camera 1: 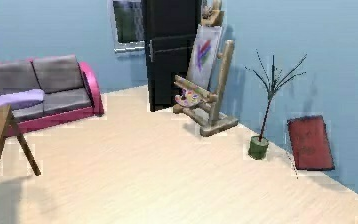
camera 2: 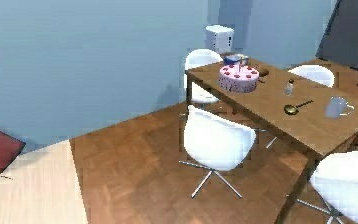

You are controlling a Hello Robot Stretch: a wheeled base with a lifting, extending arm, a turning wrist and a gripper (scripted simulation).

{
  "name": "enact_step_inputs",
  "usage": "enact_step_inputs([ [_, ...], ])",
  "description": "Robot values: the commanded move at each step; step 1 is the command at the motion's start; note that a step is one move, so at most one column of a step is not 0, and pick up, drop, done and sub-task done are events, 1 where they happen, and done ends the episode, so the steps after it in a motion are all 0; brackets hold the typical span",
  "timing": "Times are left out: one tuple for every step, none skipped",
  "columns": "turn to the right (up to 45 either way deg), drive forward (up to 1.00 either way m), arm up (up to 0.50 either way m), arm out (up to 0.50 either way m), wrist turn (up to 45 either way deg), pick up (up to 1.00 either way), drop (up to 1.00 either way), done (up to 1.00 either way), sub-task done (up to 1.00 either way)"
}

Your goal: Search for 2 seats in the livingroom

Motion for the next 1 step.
enact_step_inputs([
  [0.0, 0.5, 0.0, 0.0, 0.0, 0.0, 0.0, 0.0, 0.0],
])
